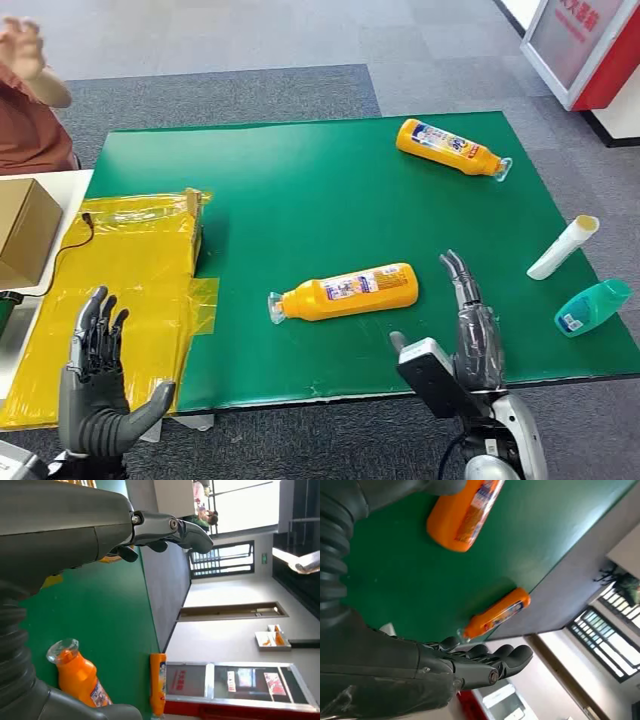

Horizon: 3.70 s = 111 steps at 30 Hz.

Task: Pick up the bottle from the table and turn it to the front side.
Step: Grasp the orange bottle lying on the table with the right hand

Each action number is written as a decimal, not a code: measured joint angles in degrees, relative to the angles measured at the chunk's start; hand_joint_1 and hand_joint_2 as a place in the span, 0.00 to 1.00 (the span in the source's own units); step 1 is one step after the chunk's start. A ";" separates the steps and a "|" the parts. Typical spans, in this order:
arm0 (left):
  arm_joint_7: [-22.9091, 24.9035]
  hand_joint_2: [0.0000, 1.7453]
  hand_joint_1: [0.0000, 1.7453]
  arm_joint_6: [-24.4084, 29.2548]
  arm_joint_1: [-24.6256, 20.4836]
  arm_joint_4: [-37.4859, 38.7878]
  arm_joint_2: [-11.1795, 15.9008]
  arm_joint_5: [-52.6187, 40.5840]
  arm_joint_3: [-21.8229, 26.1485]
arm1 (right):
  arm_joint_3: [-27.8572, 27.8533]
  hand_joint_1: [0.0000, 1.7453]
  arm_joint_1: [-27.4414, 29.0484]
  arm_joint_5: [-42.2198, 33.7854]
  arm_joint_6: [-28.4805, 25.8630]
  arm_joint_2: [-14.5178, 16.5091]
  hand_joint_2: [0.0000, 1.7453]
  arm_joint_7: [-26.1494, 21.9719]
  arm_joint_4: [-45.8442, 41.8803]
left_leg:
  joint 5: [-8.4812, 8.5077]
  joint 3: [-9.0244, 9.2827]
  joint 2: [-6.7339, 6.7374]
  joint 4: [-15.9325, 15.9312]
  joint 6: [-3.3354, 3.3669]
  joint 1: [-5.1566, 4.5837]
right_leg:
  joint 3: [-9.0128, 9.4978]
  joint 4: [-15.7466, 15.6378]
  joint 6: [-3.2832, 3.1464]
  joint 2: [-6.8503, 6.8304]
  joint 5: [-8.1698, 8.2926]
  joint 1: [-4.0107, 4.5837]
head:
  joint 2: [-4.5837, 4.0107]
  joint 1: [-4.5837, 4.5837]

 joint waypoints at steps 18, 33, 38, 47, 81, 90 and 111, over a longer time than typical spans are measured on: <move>4.17 1.00 0.00 -2.05 -10.35 0.60 0.49 -0.79 -6.41 | 6.87 0.00 -16.19 9.55 7.38 -0.60 1.00 6.35 21.84 | 0.18 -0.01 0.01 0.00 -0.03 0.00 | -0.02 0.01 -0.05 0.01 0.16 0.01 | 0.00 -0.01; 6.13 1.00 0.00 -4.03 -17.26 3.43 1.31 -0.14 -12.91 | 10.74 0.00 -28.03 18.36 6.95 -0.30 1.00 9.45 39.06 | 0.23 -0.06 0.00 0.00 0.02 0.00 | -0.06 0.01 0.00 0.00 0.20 0.00 | 0.00 -0.01; 6.42 1.00 0.00 -4.13 -18.86 5.02 1.73 0.78 -14.17 | 12.19 0.00 -31.00 23.28 5.29 0.24 1.00 9.81 44.62 | 0.26 -0.06 0.01 0.01 0.00 0.00 | -0.07 0.02 0.01 0.00 0.22 0.00 | 0.00 -0.02; 5.73 1.00 0.00 -5.20 -20.99 6.28 2.31 -0.94 -15.70 | 13.67 0.00 -33.59 27.27 4.54 0.78 1.00 9.97 51.05 | 0.26 -0.06 0.01 0.01 0.00 0.00 | -0.07 0.02 0.03 0.00 0.22 0.00 | 0.00 -0.02; 2.52 1.00 0.00 -4.52 -23.96 9.67 3.42 2.59 -16.05 | 22.82 0.99 -50.40 27.74 13.02 -1.88 1.00 -5.29 75.26 | 0.37 -0.05 0.03 0.03 0.04 -0.01 | -0.07 0.01 0.09 0.01 0.36 -0.02 | 0.00 -0.01; 2.49 1.00 0.00 -4.53 -23.94 10.54 3.46 2.85 -16.05 | 25.23 1.00 -51.85 27.08 12.89 -2.58 1.00 -5.99 77.23 | 0.38 -0.05 0.03 0.03 0.06 -0.02 | -0.06 0.01 0.10 0.02 0.36 -0.02 | 0.00 -0.01; 0.53 1.00 0.00 0.22 -24.69 10.63 5.65 0.27 -16.04 | 6.27 1.00 -38.63 -41.60 31.20 -2.96 1.00 -23.64 56.44 | 0.38 -0.16 -0.07 0.03 0.08 -0.01 | -0.11 0.01 0.12 -0.05 0.31 -0.01 | 0.00 -0.01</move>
